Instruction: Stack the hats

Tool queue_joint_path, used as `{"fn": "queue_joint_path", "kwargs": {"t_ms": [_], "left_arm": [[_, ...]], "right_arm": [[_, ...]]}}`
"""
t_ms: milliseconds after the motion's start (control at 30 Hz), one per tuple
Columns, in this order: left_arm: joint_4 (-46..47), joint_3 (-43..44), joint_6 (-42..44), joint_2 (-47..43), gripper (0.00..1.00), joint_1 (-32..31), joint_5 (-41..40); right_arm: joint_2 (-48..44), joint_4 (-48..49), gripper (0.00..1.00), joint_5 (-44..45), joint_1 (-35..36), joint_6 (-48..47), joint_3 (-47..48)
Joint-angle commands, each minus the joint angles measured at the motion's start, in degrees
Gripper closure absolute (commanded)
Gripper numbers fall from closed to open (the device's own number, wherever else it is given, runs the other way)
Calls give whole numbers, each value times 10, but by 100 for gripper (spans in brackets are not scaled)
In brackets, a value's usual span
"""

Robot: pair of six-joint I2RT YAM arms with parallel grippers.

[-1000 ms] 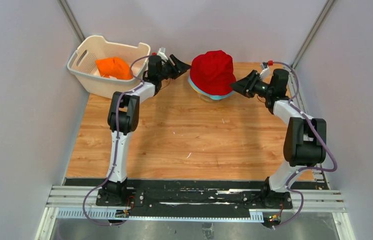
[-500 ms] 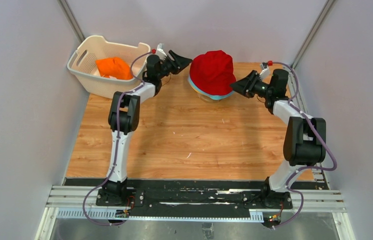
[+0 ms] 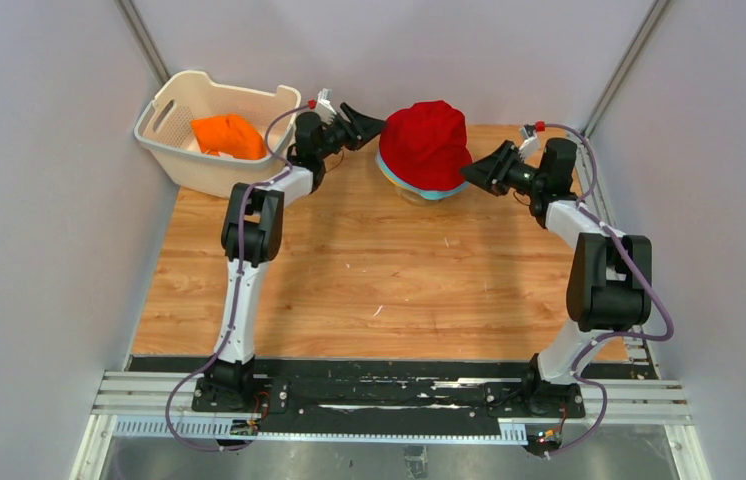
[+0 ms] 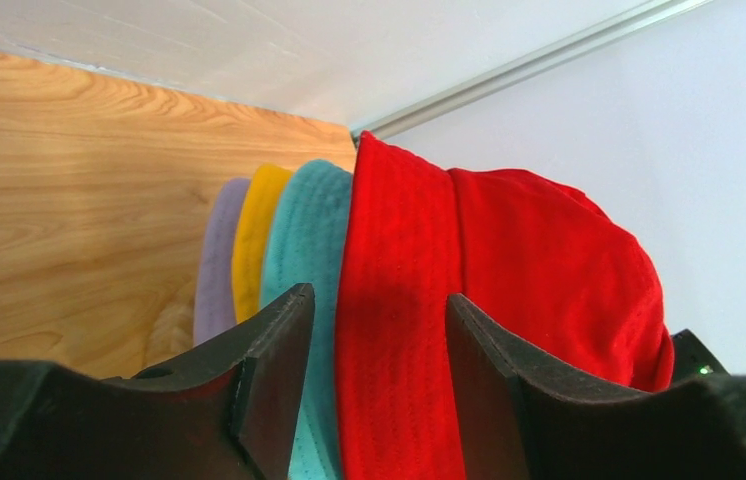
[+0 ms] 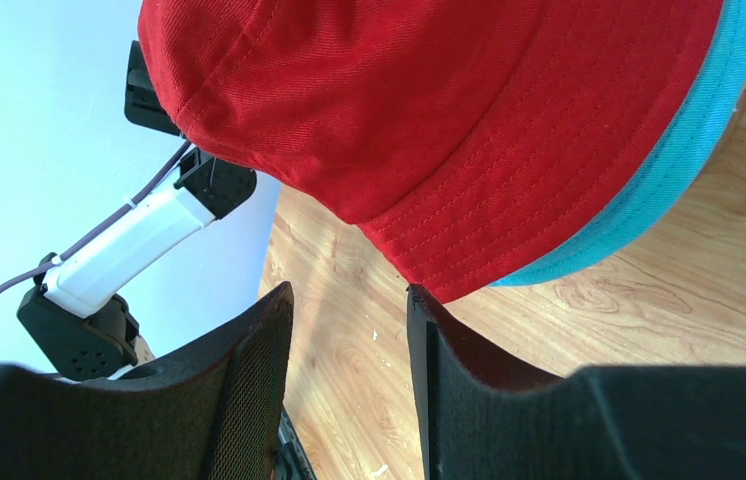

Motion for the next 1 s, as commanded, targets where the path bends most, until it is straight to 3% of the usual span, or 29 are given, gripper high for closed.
{"fn": "queue_joint_path", "kwargs": {"t_ms": [0,200,300,400,567,967], "left_arm": [[49,16,-22,13,46,-3,26],[80,24,-51,30,52,-6,41],[87,23,-56,31,60,-7,44],[96,23,-65,34,70,-7,46],[119,8,-79,33,99,-7,39],[166,-100,-96,20,100,-7,12]], "right_arm": [[8,21,55,-17,8,3,-6],[9,23,55,-17,8,3,-5],[9,23,55,-17,7,3,-4],[12,26,55,-18,8,3,-4],[16,30,55,-18,7,5,-5],[47,40,55,-13,13,8,4]]}}
